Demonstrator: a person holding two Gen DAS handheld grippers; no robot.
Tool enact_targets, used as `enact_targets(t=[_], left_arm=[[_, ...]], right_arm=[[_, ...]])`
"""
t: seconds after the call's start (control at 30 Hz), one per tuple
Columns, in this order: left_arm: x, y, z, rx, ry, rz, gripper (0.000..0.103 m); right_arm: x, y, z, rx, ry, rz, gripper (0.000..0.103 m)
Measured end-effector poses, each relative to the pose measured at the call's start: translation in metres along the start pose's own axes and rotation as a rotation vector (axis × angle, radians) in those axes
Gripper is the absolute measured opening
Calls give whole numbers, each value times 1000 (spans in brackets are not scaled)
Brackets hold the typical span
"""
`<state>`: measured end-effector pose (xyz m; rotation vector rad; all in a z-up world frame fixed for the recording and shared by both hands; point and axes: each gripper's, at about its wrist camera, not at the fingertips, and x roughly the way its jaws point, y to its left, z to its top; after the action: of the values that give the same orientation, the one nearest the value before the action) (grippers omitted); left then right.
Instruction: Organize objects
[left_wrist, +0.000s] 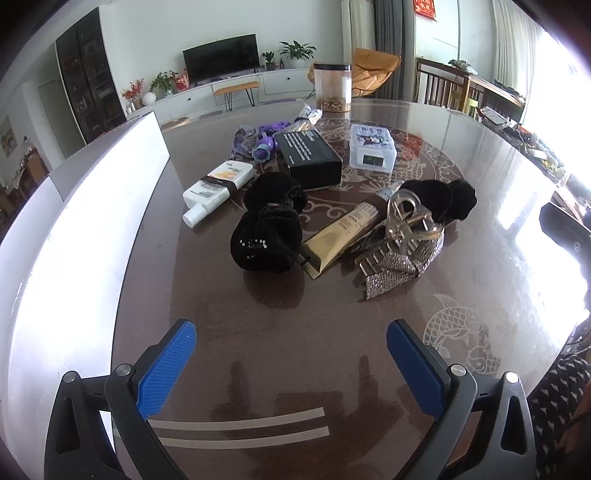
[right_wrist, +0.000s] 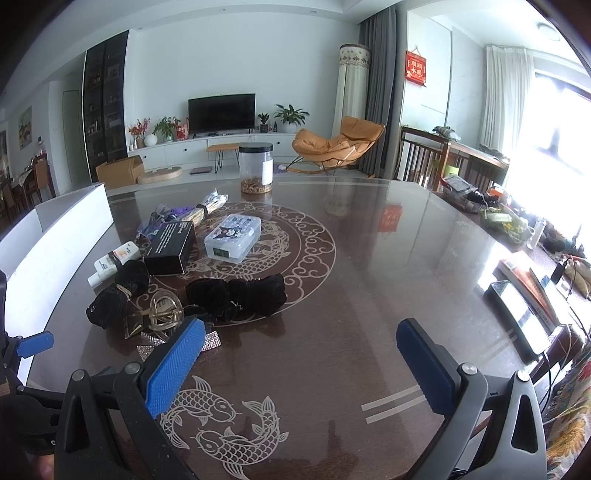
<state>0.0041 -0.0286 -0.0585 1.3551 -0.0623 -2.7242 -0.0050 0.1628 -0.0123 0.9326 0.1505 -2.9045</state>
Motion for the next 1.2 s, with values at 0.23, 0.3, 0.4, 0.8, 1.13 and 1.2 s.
enact_targets(t=[0.23, 0.3, 0.4, 0.8, 1.13, 1.2], left_arm=[[12, 7, -4, -14, 37, 8, 103], [15, 8, -3, -18, 45, 8, 103], [20, 7, -3, -14, 56, 10, 103], [33, 9, -4, -22, 94, 10, 103], [37, 12, -2, -45, 116, -14, 103], [39, 14, -2, -59, 125, -27, 103]], right_arm=[[20, 11, -1, -63, 108, 41, 103], [24, 15, -2, -86, 127, 51, 103], [32, 21, -3, -115, 172, 77, 103], [59, 36, -11, -179, 319, 143, 103], [72, 39, -14, -187, 395, 169, 103], [73, 40, -15, -188, 401, 170, 103]])
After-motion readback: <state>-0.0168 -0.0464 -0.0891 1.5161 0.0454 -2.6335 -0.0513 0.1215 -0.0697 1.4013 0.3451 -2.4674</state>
